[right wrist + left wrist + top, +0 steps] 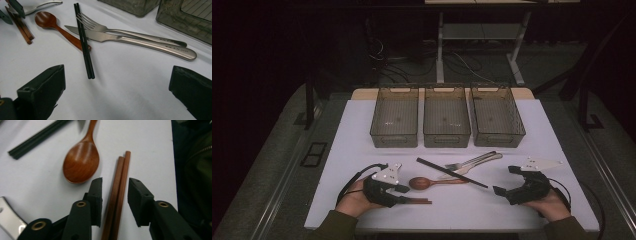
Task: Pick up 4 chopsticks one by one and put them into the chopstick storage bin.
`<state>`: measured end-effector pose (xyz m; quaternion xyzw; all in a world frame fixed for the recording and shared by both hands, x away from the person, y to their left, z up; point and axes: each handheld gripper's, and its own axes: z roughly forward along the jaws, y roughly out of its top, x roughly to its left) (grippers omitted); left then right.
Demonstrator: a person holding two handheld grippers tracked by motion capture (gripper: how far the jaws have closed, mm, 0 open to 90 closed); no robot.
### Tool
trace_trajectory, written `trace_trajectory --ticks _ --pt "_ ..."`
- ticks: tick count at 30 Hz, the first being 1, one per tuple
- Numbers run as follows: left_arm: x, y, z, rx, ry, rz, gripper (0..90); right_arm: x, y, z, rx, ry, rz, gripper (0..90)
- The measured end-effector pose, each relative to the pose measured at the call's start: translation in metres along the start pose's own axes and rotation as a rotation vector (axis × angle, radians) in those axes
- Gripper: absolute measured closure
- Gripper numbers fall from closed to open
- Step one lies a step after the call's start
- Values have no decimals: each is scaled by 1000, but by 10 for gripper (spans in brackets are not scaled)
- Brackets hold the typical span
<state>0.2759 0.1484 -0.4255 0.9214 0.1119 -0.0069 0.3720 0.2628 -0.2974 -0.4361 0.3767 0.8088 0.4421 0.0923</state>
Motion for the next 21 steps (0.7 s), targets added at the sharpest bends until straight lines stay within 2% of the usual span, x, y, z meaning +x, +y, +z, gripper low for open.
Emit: trace_trajectory --ticks 5,11,12,16,19,21 --pt "5 -2 -11 -41 51 -48 593 0 0 0 -1 0 0 6" --pt "14 -5 -24 -45 163 -115 646 0 0 0 1 1 1 6" --pt "17 -6 -25 -44 191 -134 646 0 0 0 1 1 0 6" --pt "29 -10 -30 -38 263 -199 649 0 0 1 3 0 0 6" --pt "37 -11 -29 -33 289 -263 621 0 0 1 5 0 -1 6" --pt "41 -12 -27 -23 307 -288 601 0 0 2 7 1 0 6"
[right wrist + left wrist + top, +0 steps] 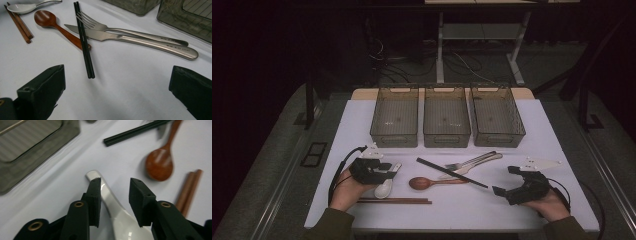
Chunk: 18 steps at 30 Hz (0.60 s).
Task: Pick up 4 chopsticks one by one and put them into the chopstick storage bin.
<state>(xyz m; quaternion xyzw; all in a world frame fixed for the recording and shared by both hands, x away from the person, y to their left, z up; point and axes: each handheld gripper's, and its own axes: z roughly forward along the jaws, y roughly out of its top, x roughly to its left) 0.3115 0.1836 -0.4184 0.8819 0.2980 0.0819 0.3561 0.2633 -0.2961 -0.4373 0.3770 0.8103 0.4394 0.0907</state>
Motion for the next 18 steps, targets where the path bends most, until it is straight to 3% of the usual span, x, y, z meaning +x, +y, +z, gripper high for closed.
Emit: trace_trajectory --ticks 9,14,18 --pt "6 -2 14 45 -13 -82 584 0 0 0 5 -3 -1 6" --pt "3 -1 23 86 -12 -74 606 0 0 0 4 -4 -3 6" --pt "-2 0 24 84 -3 -59 631 0 0 0 2 -5 -5 6"
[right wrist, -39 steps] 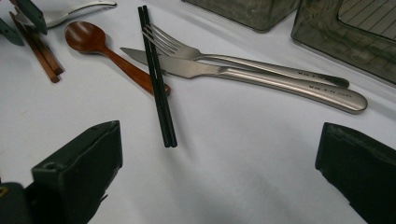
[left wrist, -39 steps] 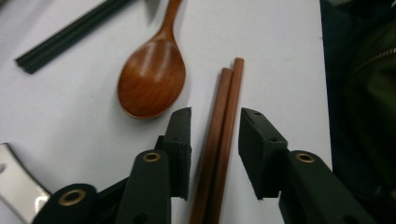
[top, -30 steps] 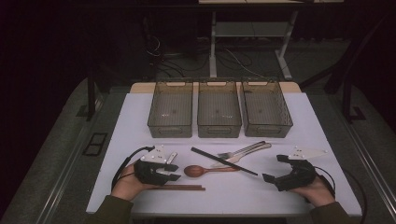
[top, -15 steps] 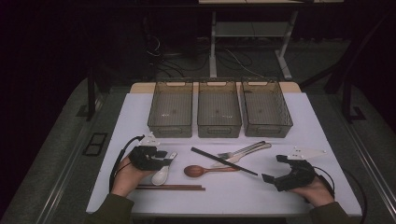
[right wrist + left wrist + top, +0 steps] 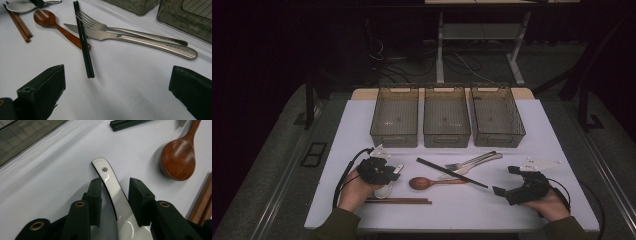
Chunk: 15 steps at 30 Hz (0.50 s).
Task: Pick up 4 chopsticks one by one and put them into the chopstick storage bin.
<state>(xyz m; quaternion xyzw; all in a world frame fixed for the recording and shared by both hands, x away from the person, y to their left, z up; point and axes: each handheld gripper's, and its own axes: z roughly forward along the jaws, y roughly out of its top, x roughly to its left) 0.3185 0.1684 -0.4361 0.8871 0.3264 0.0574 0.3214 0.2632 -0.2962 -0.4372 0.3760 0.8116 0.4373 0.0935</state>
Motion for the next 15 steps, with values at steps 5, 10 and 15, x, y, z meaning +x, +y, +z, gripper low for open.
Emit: trace_trajectory --ticks 5,10,15 --pt "-4 3 2 11 -19 36 689 0 0 0 2 -1 0 6" --pt "-5 5 3 29 -18 82 761 0 0 0 3 0 1 6" --pt "-3 9 2 31 -27 102 780 0 0 1 4 -1 2 6"
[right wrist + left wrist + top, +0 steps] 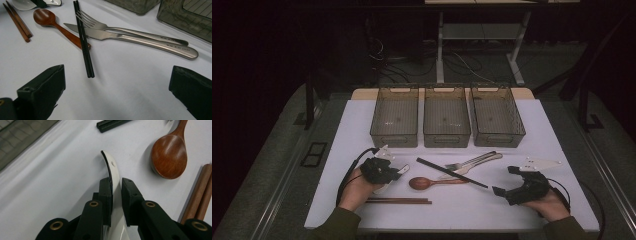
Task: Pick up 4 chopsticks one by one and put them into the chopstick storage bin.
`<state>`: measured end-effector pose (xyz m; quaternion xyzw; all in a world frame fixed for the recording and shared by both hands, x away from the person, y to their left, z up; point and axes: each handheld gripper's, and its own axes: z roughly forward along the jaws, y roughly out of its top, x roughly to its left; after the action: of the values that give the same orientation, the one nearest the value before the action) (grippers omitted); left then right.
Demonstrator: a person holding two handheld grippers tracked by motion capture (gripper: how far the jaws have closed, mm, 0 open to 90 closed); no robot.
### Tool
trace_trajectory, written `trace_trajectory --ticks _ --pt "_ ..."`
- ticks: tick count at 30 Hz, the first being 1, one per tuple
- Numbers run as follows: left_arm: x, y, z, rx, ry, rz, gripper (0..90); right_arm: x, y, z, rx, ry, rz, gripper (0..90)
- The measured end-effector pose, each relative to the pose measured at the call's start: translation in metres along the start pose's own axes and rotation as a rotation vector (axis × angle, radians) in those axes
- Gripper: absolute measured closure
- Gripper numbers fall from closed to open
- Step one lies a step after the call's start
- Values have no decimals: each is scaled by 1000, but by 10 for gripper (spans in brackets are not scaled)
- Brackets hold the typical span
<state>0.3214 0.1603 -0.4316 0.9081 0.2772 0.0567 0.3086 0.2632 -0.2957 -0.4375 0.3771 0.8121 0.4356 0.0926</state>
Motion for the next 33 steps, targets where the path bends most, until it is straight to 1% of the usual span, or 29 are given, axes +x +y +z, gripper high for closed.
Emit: trace_trajectory --ticks 2,4,5,8,11,15,17,20,22,23,25,26,27,29,30,32,33 --pt "1 3 -1 -10 0 2 798 0 0 0 0 0 0 6" --pt "5 7 -2 -15 7 15 844 0 0 0 0 0 -3 6" --pt "7 9 -2 -17 7 17 844 0 0 1 1 1 -3 6" --pt "16 15 0 -25 33 25 844 0 0 0 3 1 -4 6" --pt "26 21 2 -28 38 31 844 0 0 1 1 1 -1 6" --pt "37 28 9 -32 39 28 844 -1 0 1 3 2 -3 6" --pt "42 30 12 -37 25 21 843 -1 0 1 3 2 -3 6" --pt "46 33 16 -40 11 15 841 -1 0 1 3 1 -2 6" --pt "47 32 17 -40 15 11 836 -1 0 0 3 2 -3 6" --pt "48 31 18 -42 19 7 827 -1 0 0 3 1 -2 6" --pt "48 31 18 -45 26 5 767 -1 -1 0 3 2 0 6" --pt "48 30 17 -44 28 1 753 -1 -1 0 3 2 -2 6" --pt "49 30 17 -50 25 6 732 -1 -1 0 3 2 0 6" --pt "48 30 15 -61 37 0 690 -1 -1 0 3 1 -1 6" --pt "49 30 14 -69 38 6 670 -1 -1 0 4 1 -1 6" --pt "48 30 11 -87 39 -4 639 -1 -1 0 3 1 -1 6" --pt "48 30 8 -87 40 3 619 -1 -1 0 3 1 -1 6"
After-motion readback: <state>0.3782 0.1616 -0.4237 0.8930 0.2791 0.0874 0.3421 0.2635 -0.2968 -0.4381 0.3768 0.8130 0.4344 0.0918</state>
